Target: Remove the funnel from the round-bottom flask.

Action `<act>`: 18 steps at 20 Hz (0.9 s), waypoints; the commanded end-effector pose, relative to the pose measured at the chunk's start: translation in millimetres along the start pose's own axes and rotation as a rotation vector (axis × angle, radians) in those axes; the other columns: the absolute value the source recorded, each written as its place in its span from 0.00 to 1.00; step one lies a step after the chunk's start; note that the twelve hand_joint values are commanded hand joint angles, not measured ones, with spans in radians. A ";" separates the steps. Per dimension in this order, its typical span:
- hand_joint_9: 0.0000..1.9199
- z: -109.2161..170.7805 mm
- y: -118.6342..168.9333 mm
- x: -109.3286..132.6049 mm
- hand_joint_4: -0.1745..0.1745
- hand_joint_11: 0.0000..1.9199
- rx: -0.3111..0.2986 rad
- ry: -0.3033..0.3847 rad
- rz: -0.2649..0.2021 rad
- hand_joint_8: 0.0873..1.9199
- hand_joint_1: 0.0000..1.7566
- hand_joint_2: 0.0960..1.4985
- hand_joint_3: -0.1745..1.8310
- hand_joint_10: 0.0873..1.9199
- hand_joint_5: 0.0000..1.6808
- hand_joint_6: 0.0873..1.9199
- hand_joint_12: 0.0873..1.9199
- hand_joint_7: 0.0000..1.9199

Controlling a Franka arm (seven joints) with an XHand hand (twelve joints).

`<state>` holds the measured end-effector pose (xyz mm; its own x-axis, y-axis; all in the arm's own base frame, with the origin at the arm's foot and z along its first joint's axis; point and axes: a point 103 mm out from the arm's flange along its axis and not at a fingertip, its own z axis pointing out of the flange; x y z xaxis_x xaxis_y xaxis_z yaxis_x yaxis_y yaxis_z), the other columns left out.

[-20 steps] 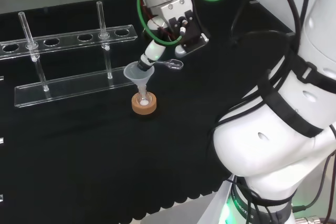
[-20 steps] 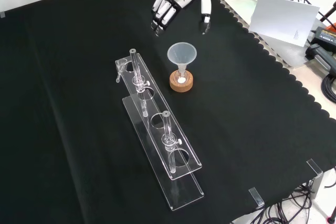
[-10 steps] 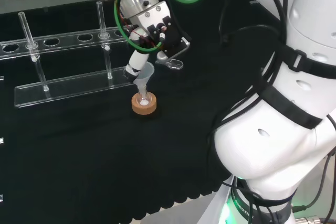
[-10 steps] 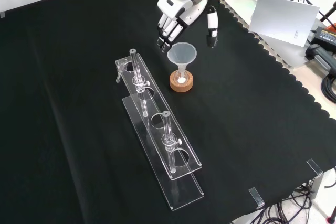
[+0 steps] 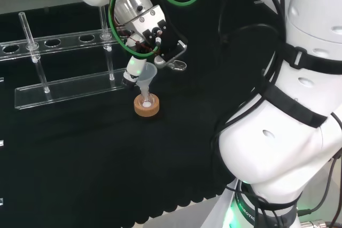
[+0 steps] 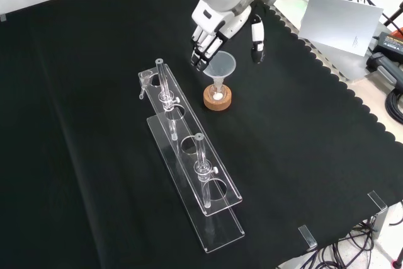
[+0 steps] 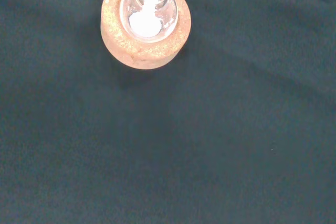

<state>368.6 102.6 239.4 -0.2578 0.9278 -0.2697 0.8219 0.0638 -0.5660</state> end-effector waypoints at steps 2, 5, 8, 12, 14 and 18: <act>0.19 4.8 5.7 6.0 0.56 0.16 0.002 -0.043 -0.005 0.05 0.25 0.43 0.13 0.00 0.00 0.00 0.75 0.00; 0.19 7.2 8.8 5.5 0.56 0.16 0.005 -0.050 -0.009 0.04 0.25 0.43 0.13 0.00 0.00 0.00 0.75 0.00; 0.20 9.8 10.8 4.0 0.57 0.16 -0.013 -0.055 -0.010 0.05 0.27 0.43 0.12 0.00 0.00 0.00 0.75 0.00; 0.23 11.9 13.2 3.2 0.56 0.16 -0.024 -0.058 -0.010 0.11 0.28 0.44 0.12 0.00 0.00 0.00 0.75 0.00; 0.22 13.6 15.3 3.2 0.56 0.16 -0.033 -0.056 -0.012 0.13 0.28 0.45 0.11 0.03 0.00 0.00 0.75 0.00; 0.10 18.1 19.1 1.7 0.57 0.17 -0.047 -0.061 -0.005 0.15 0.28 0.46 0.10 0.35 0.01 0.00 0.75 0.00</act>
<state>373.9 101.8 218.3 -0.2937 0.9049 -0.3080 0.8364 0.0872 -0.5411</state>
